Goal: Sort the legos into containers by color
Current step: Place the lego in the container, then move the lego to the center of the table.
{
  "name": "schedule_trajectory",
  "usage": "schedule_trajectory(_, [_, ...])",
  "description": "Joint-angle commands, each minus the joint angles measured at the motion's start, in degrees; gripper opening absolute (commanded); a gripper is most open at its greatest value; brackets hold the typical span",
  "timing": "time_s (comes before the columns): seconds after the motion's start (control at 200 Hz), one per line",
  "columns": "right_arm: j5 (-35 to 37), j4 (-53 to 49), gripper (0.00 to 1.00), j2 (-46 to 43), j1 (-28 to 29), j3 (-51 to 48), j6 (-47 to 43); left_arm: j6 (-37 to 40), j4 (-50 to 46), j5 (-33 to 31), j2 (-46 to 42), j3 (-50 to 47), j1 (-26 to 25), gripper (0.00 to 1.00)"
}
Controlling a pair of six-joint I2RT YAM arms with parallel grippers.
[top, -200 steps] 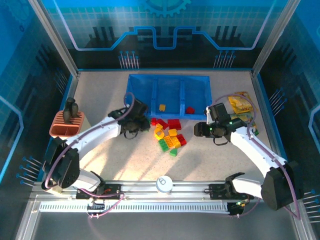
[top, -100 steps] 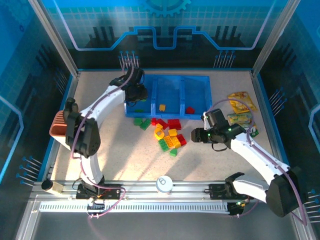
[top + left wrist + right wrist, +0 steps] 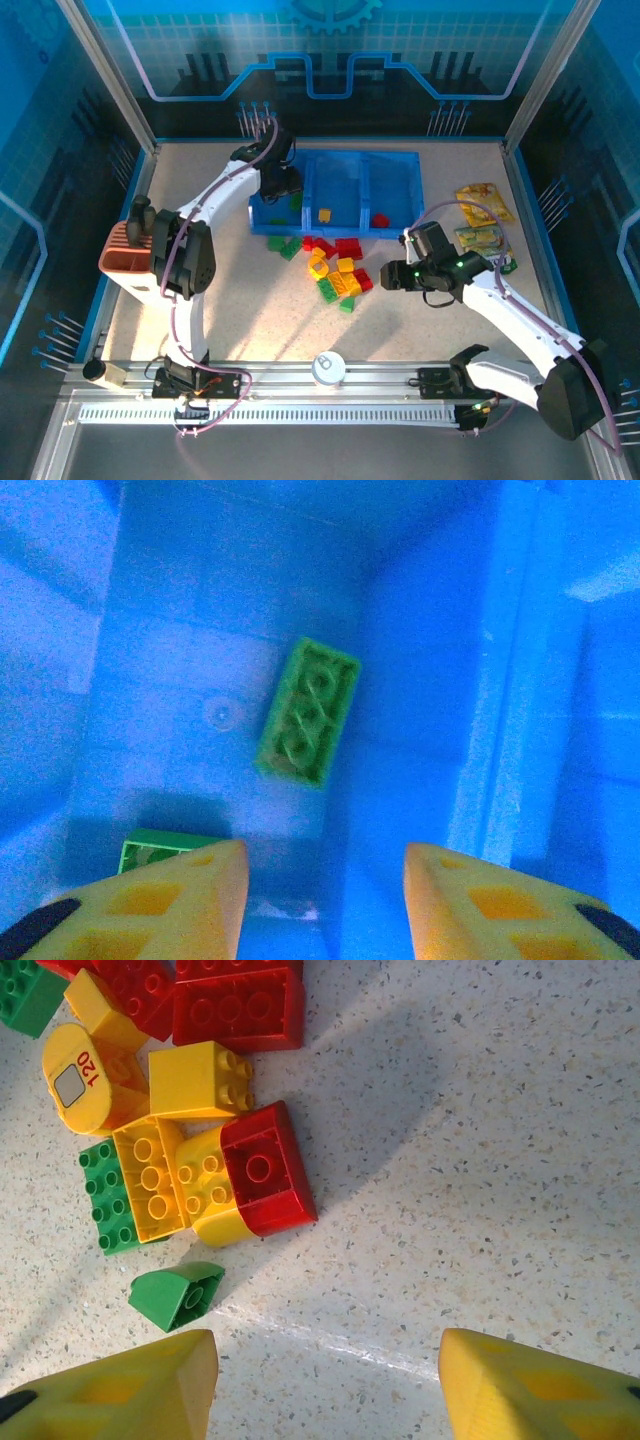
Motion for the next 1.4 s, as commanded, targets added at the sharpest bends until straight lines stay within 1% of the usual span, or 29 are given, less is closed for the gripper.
schedule_trajectory(0.0, [0.2,-1.3,0.62,-0.7,0.9,0.8,0.6,0.1,-0.8,1.9,-4.8,-0.6,0.4,0.47])
schedule_trajectory(0.105, [0.2,-0.8,0.62,0.6,1.1,1.4,0.4,-0.9,2.2,2.6,-11.4,-5.8,0.0,0.49])
schedule_trajectory(0.21, [0.0,-0.3,0.64,3.1,1.7,2.7,0.1,-1.0,5.0,1.7,-19.1,-12.5,-1.3,0.51])
schedule_trajectory(0.305, [0.2,0.5,0.64,6.0,2.5,4.3,-0.2,-0.1,6.9,0.1,-26.1,-19.2,-3.8,0.53])
schedule_trajectory(0.45, [1.0,1.4,0.64,11.6,3.6,6.8,0.0,0.6,8.7,-3.3,-35.8,-30.1,-8.9,0.55])
schedule_trajectory(0.515, [1.7,1.1,0.63,14.3,3.9,7.0,0.0,-0.3,8.7,-4.5,-39.4,-34.7,-10.5,0.55])
schedule_trajectory(0.53, [1.9,1.0,0.63,14.8,4.0,8.6,0.0,-0.5,8.7,-4.6,-40.3,-35.7,-10.8,0.55])
schedule_trajectory(0.625, [2.2,1.2,0.63,18.3,4.5,10.1,0.1,-1.8,9.9,-3.7,-45.3,-42.6,-12.3,0.55])
schedule_trajectory(0.715, [2.7,1.0,0.62,22.0,5.5,11.7,-0.2,-1.4,15.0,-0.2,-51.4,-50.2,-13.5,0.57])
schedule_trajectory(0.805, [3.1,0.8,0.62,25.6,6.2,13.3,-0.4,-3.3,17.6,0.6,-57.6,-56.0,-13.7,0.59])
schedule_trajectory(0.905, [2.9,1.0,0.62,28.7,6.2,14.3,-0.4,-4.3,16.9,0.7,-62.1,-59.4,-13.8,0.59])
schedule_trajectory(1.051, [2.2,1.5,0.6,31.8,6.2,15.4,0.1,-4.9,12.8,0.5,-65.4,-61.1,-14.0,0.59])
schedule_trajectory(1.151, [2.4,2.0,0.6,33.1,6.2,15.7,0.3,-5.6,12.1,0.5,-67.8,-62.8,-14.1,0.59])
schedule_trajectory(1.391, [1.8,3.2,0.58,35.3,6.2,15.9,0.8,-6.6,12.3,0.8,-69.4,-64.6,-14.1,0.59])
